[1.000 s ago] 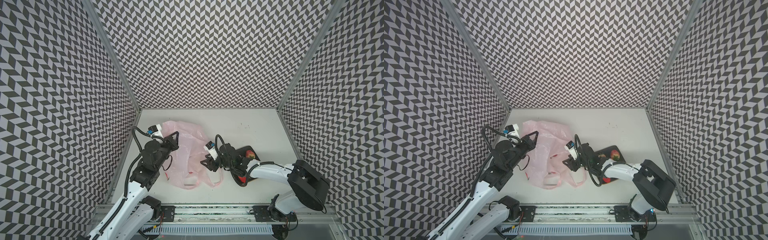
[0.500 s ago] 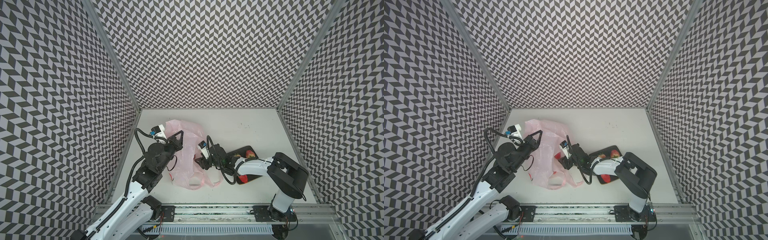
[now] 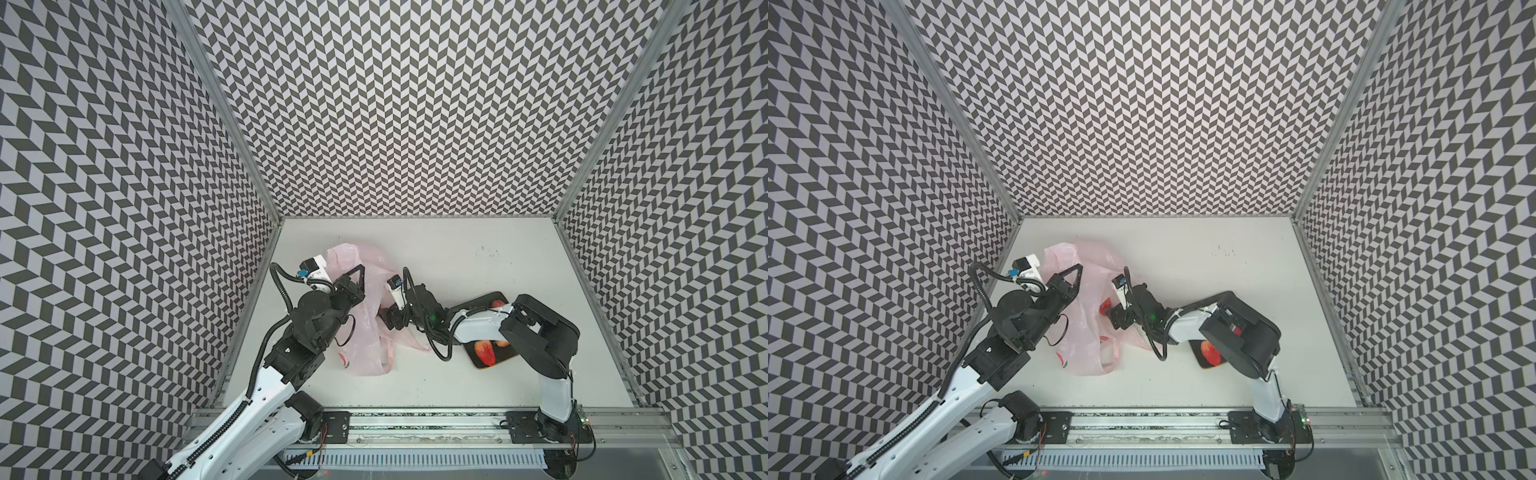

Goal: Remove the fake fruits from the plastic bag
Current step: 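Push the right gripper down inside the pink bag and close on a strawberry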

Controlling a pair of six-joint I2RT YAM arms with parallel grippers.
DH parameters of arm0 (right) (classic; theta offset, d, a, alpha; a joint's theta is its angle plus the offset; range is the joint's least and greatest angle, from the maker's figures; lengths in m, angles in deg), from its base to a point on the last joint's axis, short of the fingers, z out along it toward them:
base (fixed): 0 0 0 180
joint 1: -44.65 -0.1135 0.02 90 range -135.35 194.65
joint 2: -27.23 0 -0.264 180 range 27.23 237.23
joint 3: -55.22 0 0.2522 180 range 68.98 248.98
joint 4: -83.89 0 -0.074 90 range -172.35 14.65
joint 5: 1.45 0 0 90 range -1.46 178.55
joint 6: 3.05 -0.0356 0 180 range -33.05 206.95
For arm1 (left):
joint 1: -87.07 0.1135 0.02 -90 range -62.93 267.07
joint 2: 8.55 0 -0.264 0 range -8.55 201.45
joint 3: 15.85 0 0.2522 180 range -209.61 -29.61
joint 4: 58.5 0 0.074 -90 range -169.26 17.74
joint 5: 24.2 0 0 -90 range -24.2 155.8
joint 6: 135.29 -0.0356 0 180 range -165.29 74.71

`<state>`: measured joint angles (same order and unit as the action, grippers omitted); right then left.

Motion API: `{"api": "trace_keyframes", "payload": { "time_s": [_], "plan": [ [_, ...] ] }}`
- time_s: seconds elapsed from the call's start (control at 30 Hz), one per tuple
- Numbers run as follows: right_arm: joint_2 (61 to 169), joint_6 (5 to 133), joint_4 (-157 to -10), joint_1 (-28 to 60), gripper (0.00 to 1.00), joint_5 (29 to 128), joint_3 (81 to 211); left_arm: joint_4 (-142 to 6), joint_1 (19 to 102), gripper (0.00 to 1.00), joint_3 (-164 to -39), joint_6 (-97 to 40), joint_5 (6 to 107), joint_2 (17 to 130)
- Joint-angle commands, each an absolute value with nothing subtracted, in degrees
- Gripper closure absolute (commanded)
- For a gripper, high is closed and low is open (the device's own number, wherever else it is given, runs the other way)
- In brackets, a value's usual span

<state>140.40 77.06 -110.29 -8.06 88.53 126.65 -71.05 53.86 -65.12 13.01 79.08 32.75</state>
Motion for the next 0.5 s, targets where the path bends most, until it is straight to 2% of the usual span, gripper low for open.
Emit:
{"api": "trace_keyframes", "payload": {
  "time_s": [0.0,0.17,0.47],
  "plan": [
    [142.16,72.62,-119.45,-8.52,0.17,88.09,127.61,-75.93,53.52,1.00,-63.08,19.87,84.79,31.03],
    [144.87,71.76,-126.50,-10.31,0.16,88.20,127.80,-77.69,53.55,1.00,-60.83,25.25,87.40,28.81],
    [151.50,72.42,-124.56,-11.38,0.12,93.21,134.87,-75.27,53.50,1.00,-61.55,26.33,84.09,28.44]
  ]
}}
